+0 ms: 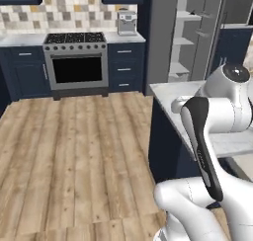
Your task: Take the cheese, fish, and avocado from the fridge and place them on the plate on the dining counter to create an appetizer plate.
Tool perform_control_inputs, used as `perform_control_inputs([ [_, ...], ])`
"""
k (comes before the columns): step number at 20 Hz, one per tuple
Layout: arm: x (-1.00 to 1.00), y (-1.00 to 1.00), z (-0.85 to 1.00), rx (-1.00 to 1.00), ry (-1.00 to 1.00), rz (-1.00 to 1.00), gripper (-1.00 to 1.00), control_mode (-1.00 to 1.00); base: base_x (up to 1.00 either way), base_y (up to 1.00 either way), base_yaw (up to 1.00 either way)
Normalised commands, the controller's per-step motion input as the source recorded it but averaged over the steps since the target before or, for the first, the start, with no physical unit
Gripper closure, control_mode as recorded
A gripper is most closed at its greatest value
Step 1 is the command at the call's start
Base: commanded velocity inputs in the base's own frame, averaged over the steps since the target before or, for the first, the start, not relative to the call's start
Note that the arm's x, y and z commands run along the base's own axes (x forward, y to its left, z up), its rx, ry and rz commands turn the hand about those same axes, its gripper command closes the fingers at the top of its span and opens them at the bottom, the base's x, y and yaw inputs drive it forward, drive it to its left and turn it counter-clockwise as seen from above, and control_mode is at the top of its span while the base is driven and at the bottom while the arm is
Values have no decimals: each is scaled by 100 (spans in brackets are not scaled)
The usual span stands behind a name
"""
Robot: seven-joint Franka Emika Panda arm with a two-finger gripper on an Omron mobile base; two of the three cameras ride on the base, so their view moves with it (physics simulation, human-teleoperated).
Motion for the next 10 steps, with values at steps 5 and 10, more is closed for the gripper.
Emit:
perform_control_inputs([
  [5,0,0,0,0,0,0,-100,100,72,93,0],
  [10,0,0,0,0,0,0,-100,100,100,9,-8],
])
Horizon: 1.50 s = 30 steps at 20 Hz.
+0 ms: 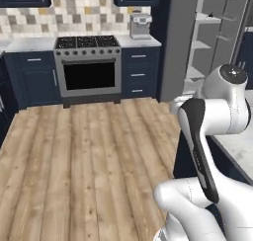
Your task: Take the cheese, fish, and avocado from the fridge and place them on the plate on the dining counter to create an appetizer plate.
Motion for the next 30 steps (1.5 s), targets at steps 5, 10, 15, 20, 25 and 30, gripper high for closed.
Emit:
perform_control_inputs([
  [5,0,0,0,0,0,0,-100,100,100,-3,-9],
  [10,0,0,0,0,0,0,-100,100,100,-3,-18],
  [15,0,0,0,0,0,0,-100,100,100,0,-21],
  [20,0,0,0,0,0,0,-100,100,100,0,-21],
  [25,0,0,0,0,0,0,-100,100,100,0,-22],
  [30,0,0,0,0,0,0,-100,100,91,0,-23],
])
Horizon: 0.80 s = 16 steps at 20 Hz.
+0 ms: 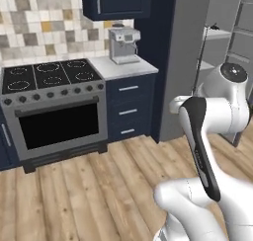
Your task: Take the cheese, fish, and avocado from the fridge and place them on the plate on the dining counter to create an appetizer plate.
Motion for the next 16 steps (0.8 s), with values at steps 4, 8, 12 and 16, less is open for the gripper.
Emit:
perform_control_inputs([
  [4,0,0,0,0,0,0,-100,100,68,-14,-29],
  [8,0,0,0,0,0,0,-100,100,58,-39,-26],
  [12,0,0,0,0,0,0,-100,100,51,-51,-24],
  [16,0,0,0,0,0,0,-100,100,43,-66,-20],
])
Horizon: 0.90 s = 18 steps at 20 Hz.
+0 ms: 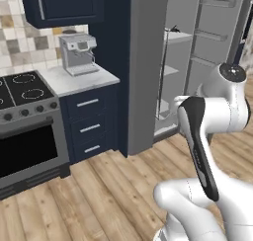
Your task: Take the cheese, fish, and avocado from the fridge and place them on the plate on the dining counter to create an appetizer plate.
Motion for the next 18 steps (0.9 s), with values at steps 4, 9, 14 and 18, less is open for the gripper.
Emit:
perform_control_inputs([
  [4,0,0,0,0,0,0,-100,100,44,-67,-20],
  [9,0,0,0,0,0,0,-100,100,61,-54,-21],
  [14,0,0,0,0,0,0,-100,100,81,-58,-23],
  [18,0,0,0,0,0,0,-100,100,78,-47,-29],
])
